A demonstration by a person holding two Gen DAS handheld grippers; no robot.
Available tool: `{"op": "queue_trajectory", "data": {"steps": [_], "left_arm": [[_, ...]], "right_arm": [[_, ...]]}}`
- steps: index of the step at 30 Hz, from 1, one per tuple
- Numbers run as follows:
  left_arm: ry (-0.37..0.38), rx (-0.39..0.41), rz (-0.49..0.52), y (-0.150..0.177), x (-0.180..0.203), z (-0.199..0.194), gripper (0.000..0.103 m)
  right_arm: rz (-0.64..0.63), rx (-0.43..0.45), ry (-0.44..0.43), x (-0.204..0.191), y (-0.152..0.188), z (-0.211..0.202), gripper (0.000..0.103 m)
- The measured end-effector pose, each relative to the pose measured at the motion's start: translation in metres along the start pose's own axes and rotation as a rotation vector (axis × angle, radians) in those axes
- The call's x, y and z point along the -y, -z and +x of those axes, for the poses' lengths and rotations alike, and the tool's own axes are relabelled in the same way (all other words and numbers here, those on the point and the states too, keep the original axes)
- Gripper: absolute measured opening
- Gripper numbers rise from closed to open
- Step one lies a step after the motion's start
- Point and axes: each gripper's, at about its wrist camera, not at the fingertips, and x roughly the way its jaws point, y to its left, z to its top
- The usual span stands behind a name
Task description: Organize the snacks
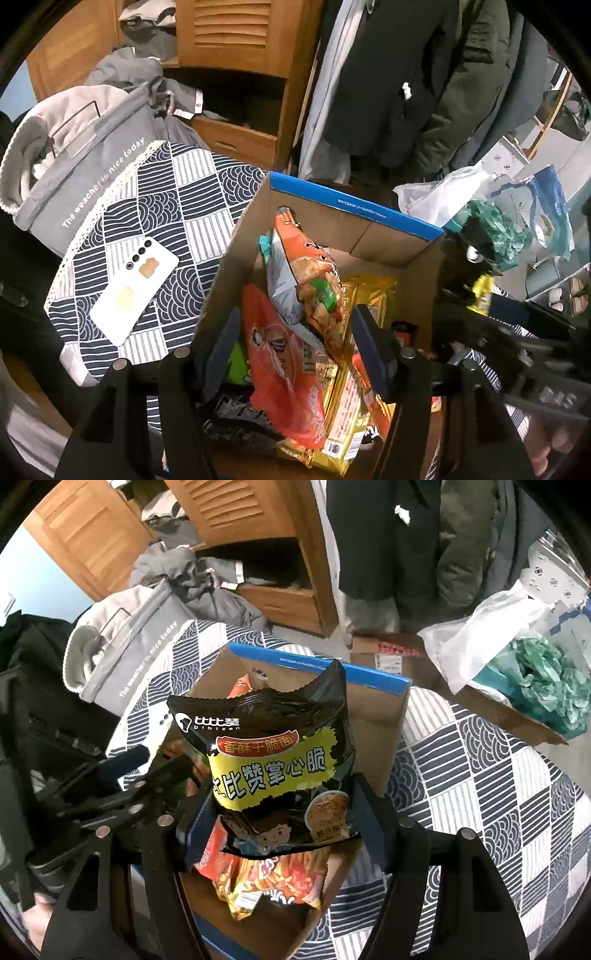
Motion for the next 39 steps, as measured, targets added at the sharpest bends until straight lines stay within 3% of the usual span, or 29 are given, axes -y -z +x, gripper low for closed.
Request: {"op": "queue_trajectory", "data": {"steps": [12, 21, 39], "left_arm": [[-0.013, 0.035, 0.023, 0.005, 0.005, -0.025, 0.065], [-0.049, 0.117, 0.073, 0.005, 0.017, -0.058, 0.075], [-0.034, 0.246, 0.169, 0.02, 0.05, -0.123, 0.086]], "right_arm": [[-0.017, 0.029, 0.037, -0.005, -0.001, -0.004, 0.075], [-0.033, 0.119, 0.127, -0.007, 0.011, -0.042, 0.077], [-0.023, 0.25, 0.154, 0.003, 0.049, -0.118, 0.077]]}}
